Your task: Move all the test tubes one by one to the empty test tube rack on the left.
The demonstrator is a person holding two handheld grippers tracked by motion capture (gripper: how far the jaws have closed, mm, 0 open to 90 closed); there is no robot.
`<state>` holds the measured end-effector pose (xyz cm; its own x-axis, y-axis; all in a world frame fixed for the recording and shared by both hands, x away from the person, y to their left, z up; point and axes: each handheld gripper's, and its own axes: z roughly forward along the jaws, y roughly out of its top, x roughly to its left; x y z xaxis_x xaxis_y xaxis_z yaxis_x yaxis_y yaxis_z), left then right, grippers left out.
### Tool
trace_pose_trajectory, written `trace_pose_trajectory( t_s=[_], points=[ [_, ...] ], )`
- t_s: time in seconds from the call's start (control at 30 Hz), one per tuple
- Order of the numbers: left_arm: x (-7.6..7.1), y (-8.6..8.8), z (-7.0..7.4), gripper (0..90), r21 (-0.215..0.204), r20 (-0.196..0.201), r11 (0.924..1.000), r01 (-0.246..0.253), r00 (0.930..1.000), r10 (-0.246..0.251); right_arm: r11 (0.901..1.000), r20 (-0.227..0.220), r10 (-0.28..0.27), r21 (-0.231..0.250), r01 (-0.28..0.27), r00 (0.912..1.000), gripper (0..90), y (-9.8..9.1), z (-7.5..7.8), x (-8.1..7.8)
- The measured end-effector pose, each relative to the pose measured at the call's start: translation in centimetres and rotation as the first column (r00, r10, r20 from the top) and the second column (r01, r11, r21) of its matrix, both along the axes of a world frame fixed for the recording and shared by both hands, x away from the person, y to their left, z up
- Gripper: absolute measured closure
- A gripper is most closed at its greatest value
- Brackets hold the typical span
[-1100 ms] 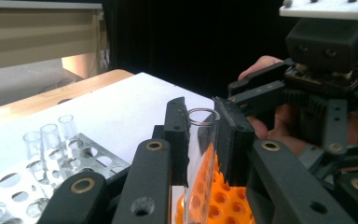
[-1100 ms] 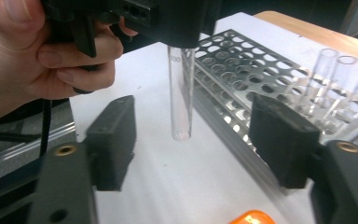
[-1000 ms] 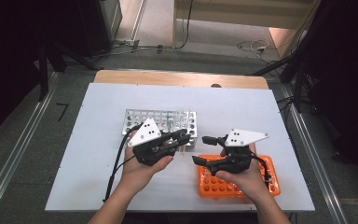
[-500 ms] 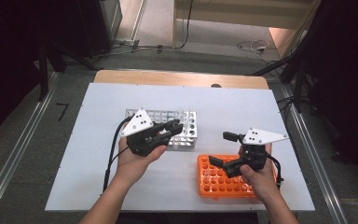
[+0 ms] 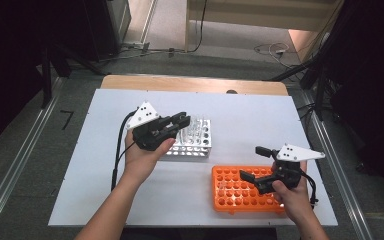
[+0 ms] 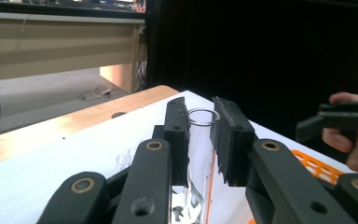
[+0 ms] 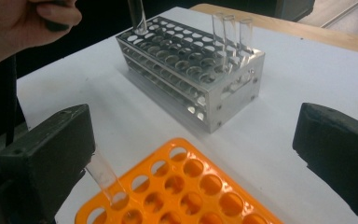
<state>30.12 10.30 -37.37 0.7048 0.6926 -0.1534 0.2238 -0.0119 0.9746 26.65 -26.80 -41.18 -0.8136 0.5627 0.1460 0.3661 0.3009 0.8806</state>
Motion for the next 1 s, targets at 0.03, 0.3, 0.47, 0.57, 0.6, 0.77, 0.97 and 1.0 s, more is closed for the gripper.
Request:
trace_pose_trajectory(
  t_s=[0.03, 0.3, 0.47, 0.57, 0.6, 0.77, 0.97, 1.0],
  points=[
    [0.3, 0.0, 0.0, 75.5, -0.001, -0.001, 1.0000, -0.006, 1.0000, 0.006, 1.0000, -0.002, -0.006, -0.003, 0.006, 1.0000, 0.0, -0.2, -0.1, -0.1],
    [2.2, 0.2, 0.1, 75.5, -0.024, -0.006, 0.9990, -0.037, 0.9993, 0.036, 0.9992, -0.009, -0.037, -0.011, 0.037, 0.9993, 0.0, -1.9, -0.7, -1.0],
    [3.4, 0.4, -0.2, 75.5, -0.031, -0.010, 0.9977, -0.060, 0.9982, 0.060, 0.9980, -0.006, -0.061, -0.015, 0.061, 0.9981, 0.0, -3.0, -1.0, -1.5],
    [3.9, 0.4, -0.4, 75.5, -0.022, -0.012, 0.9968, -0.076, 0.9970, 0.076, 0.9974, -0.010, -0.070, -0.019, 0.070, 0.9975, 0.0, -3.5, -1.2, -1.7],
    [4.1, 0.4, -0.5, 75.5, -0.018, -0.009, 0.9965, -0.082, 0.9966, 0.082, 0.9972, -0.009, -0.071, -0.021, 0.071, 0.9974, 0.0, -3.6, -1.2, -1.7],
    [4.9, 0.3, -0.9, 75.5, -0.016, -0.007, 0.9945, -0.103, 0.9947, 0.103, 0.9969, -0.013, -0.078, -0.010, 0.078, 0.9969, 0.0, -4.1, -1.3, -1.5],
    [5.9, 0.2, -1.5, 75.5, -0.015, -0.015, 0.9926, -0.120, 0.9926, 0.120, 0.9963, -0.015, -0.085, -0.014, 0.085, 0.9962, 0.0, -4.2, -1.5, -1.4],
    [6.1, 0.1, -1.6, 75.5, -0.017, -0.021, 0.9924, -0.122, 0.9924, 0.121, 0.9963, -0.016, -0.085, -0.012, 0.085, 0.9963, 0.0, -4.3, -1.5, -1.4]
  ],
)
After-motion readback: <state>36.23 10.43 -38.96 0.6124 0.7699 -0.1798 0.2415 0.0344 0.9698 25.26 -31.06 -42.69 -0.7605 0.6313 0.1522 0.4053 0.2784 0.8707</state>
